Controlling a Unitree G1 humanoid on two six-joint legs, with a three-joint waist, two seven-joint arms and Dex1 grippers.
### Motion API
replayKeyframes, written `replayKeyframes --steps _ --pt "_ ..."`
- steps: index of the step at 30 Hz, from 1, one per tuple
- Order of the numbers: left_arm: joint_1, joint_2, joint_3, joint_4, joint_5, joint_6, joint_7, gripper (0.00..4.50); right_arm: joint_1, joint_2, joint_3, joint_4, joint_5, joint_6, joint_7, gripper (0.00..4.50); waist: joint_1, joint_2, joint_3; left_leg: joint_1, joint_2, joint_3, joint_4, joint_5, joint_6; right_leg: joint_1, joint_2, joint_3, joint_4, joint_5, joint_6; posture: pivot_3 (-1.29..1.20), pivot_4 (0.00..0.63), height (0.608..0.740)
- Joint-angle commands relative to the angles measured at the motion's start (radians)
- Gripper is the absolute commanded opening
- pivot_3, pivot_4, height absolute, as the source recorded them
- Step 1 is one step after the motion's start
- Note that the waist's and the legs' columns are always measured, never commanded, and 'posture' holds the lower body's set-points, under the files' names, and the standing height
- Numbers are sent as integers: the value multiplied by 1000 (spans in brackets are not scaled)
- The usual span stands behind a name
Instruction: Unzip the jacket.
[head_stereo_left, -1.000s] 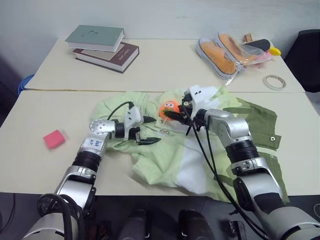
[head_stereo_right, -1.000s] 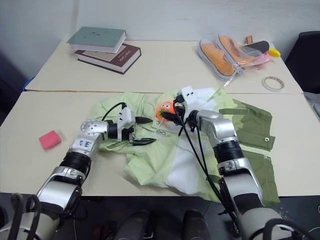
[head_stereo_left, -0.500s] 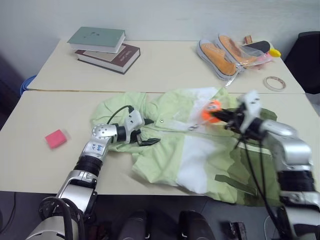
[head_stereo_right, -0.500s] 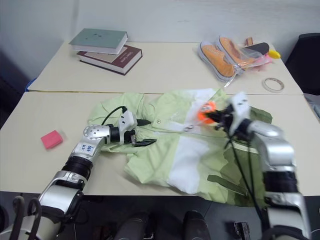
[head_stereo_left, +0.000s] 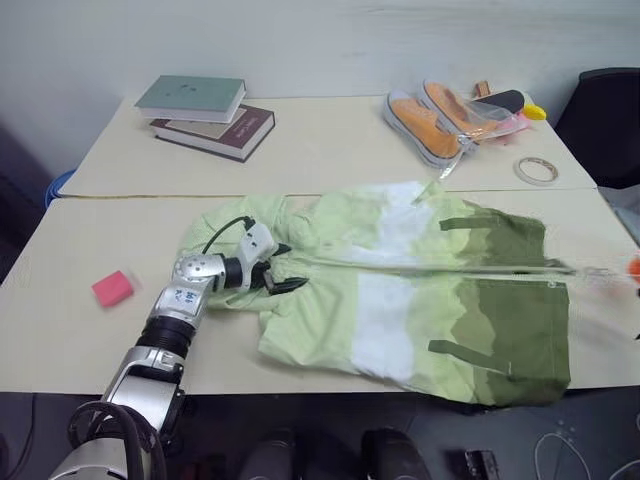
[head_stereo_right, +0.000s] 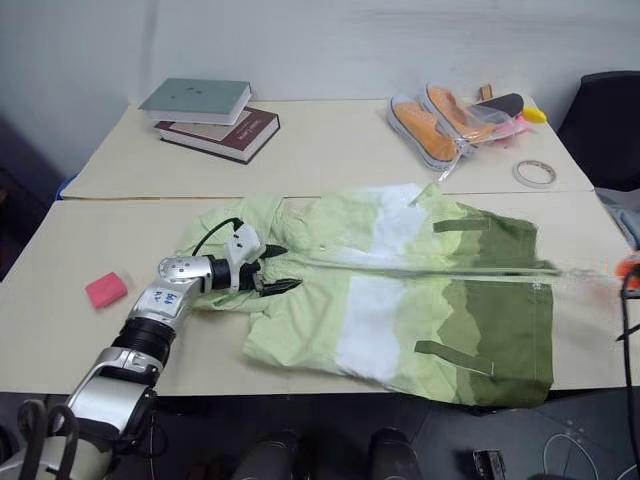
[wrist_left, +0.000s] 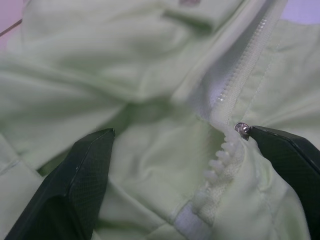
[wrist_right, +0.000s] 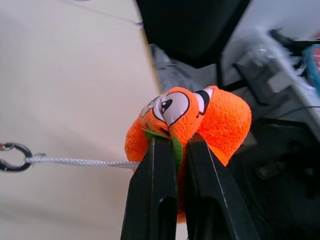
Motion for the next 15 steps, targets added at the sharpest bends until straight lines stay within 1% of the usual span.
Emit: replayKeyframes --steps 1,4,5,6,8,11,13,14,15 --pt "38 11 -38 108 88 20 58 4500 -54 -32 -30 -25 -9 -51 -71 14 2 1 -1 0 0 0 0 0 0 0 0 0 0 0 0 0 150 740" --pt "41 -7 -17 82 46 -41 18 4500 -76 17 -5 -73 83 44 27 14 5 1 -1 1 0 0 -1 0 0 0 0 1 0 0 0 0 150 740" --pt "42 -9 0 63 26 -42 12 4500 -55 32 2 -109 113 92 63 14 5 1 -1 1 0 0 -1 0 0 0 0 2 0 0 0 0 150 740" --pt "46 -6 14 43 6 -38 -4 4500 -30 42 10 -144 136 139 94 286 5 1 -1 1 0 0 -2 0 0 0 0 3 -1 0 0 0 150 740" --pt "52 3 38 5 -18 -37 -20 4500 1 58 10 -172 142 133 113 833 7 -1 -1 -1 0 -1 -2 0 0 -1 0 6 -2 0 0 0 150 740" --pt "74 30 74 -82 -66 -3 -66 4500 59 64 5 -205 149 112 156 1919 7 -1 -1 -7 0 -1 -2 1 1 -5 1 5 -1 0 0 0 150 740" --pt "102 82 124 -199 -135 53 -115 4500 68 44 -48 -177 69 -216 90 2573 5 -2 0 -15 -1 0 0 1 2 -11 4 2 0 0 0 0 150 740" --pt "116 102 151 -255 -174 94 -133 4500 49 36 -76 -167 80 -277 87 2990 -1 -1 2 -18 -1 1 0 1 3 -16 5 2 2 0 0 0 150 740" --pt "131 121 175 -308 -215 133 -153 4500 16 31 -93 -152 108 -330 104 3282 -7 -1 3 -19 -2 4 -1 1 3 -20 5 4 3 0 0 0 150 740"
